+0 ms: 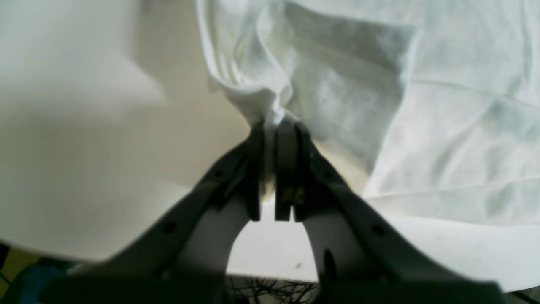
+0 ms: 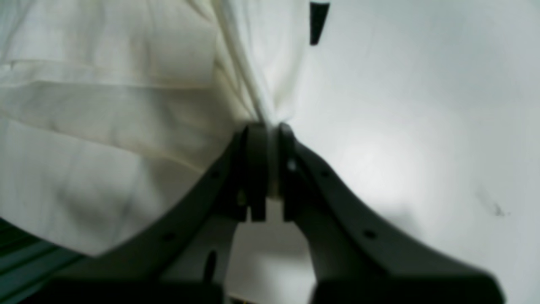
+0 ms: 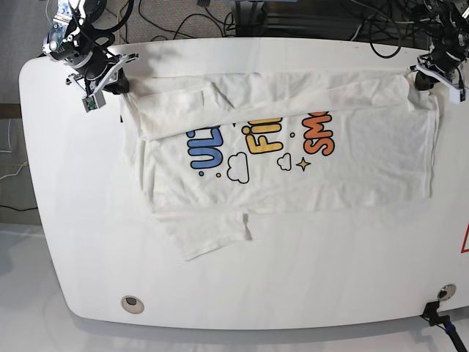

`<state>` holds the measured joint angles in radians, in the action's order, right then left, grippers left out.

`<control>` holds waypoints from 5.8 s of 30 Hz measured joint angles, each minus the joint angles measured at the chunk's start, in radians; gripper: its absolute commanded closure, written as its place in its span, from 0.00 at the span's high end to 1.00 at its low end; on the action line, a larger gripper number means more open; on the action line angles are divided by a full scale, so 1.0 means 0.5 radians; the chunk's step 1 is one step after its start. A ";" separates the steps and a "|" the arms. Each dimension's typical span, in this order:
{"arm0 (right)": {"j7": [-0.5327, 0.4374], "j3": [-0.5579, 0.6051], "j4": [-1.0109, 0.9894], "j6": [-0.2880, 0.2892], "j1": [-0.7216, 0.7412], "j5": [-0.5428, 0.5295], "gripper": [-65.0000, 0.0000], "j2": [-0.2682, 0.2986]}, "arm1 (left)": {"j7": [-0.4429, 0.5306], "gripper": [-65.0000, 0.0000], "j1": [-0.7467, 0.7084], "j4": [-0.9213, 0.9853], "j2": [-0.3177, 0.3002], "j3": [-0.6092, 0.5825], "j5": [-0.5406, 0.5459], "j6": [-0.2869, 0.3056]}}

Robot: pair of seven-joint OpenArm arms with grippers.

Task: Fold the T-shirt properly
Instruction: 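Hold the edge and pull the shirt further toward the robot, then open both grippers and release the shirt edge, then move both grippers across the printed shirt to its hem edge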

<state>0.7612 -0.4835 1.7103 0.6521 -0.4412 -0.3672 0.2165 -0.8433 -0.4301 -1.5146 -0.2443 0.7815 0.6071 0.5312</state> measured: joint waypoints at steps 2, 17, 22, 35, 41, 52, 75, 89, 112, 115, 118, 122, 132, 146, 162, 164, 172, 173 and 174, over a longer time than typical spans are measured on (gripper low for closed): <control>0.002 0.002 0.007 0.007 -0.026 -0.008 0.00 0.038 | -0.002 0.03 0.010 -0.002 -0.002 -0.036 0.008 0.001; 0.002 -0.186 0.007 0.005 -0.185 0.001 0.00 0.109 | 0.041 0.03 0.018 -0.015 -0.005 -0.207 0.059 0.009; -0.043 -0.195 0.014 -0.024 -0.214 0.000 0.00 0.043 | 0.056 0.03 -0.060 -0.031 -0.007 -0.202 0.090 0.018; -0.058 -0.195 0.017 -0.014 -0.249 -0.014 0.00 0.037 | 0.076 0.03 -0.201 -0.037 -0.034 -0.127 0.117 0.040; -0.050 -0.195 0.017 -0.009 -0.243 -0.014 0.00 0.038 | 0.065 0.04 -0.200 -0.037 -0.040 -0.131 0.114 0.040; -0.046 -0.189 0.021 0.001 -0.239 -0.015 0.35 0.034 | 0.080 0.28 -0.179 -0.045 -0.041 -0.139 0.018 0.018; 0.281 -0.170 0.322 0.005 -0.150 0.092 0.38 0.065 | -0.171 0.28 -0.159 -0.586 -0.031 -0.140 -0.200 0.099; 0.358 -0.170 0.323 0.005 -0.072 0.091 0.38 0.065 | -0.214 0.28 -0.072 -0.646 -0.096 -0.072 -0.208 0.106; 0.492 -0.170 0.456 0.085 -0.007 0.077 0.72 0.054 | -0.200 0.28 0.040 -0.648 -0.100 -0.082 -0.198 0.107; 0.518 -0.172 0.455 0.091 0.048 0.092 0.72 0.048 | -0.200 0.28 0.040 -0.646 -0.100 -0.121 -0.200 0.105; 0.483 -0.171 0.460 0.089 0.157 0.076 0.72 0.049 | -0.198 0.28 0.042 -0.646 -0.100 -0.169 -0.209 0.105; 0.517 -0.173 0.458 0.090 0.302 0.101 0.72 -0.006 | -0.196 0.28 0.169 -0.640 -0.090 -0.244 -0.364 0.099; 0.506 -0.044 0.198 0.095 0.702 0.095 0.72 -0.008 | -0.175 0.28 0.624 -0.627 -0.041 -0.465 -0.641 0.107; 0.340 0.169 -0.550 0.095 1.286 0.097 0.72 0.044 | -0.024 0.28 1.199 0.110 -0.051 -0.536 -0.917 0.108; -0.119 0.232 -1.355 0.079 1.643 0.459 0.72 0.054 | 0.557 0.28 1.410 0.985 -0.224 -0.674 -0.925 0.106; -0.169 0.234 -1.418 0.082 1.649 0.449 0.72 0.053 | 0.585 0.28 1.416 1.060 -0.228 -0.673 -0.937 0.100; -0.185 0.343 -1.450 0.079 1.646 0.434 0.72 0.021 | 0.800 0.28 1.443 1.194 -0.270 -0.673 -0.929 0.098; -0.202 0.347 -1.450 0.079 1.645 0.426 0.72 0.005 | 0.813 0.28 1.442 1.198 -0.263 -0.673 -0.932 0.098; -0.203 0.353 -1.450 0.080 1.645 0.426 0.72 -0.007 | 0.845 0.28 1.442 1.202 -0.258 -0.674 -0.930 0.098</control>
<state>0.6598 -0.3069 0.9855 0.6922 0.3813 -0.1539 0.2131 -0.4210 0.2909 -0.9138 -0.3733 0.4446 0.1421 0.5804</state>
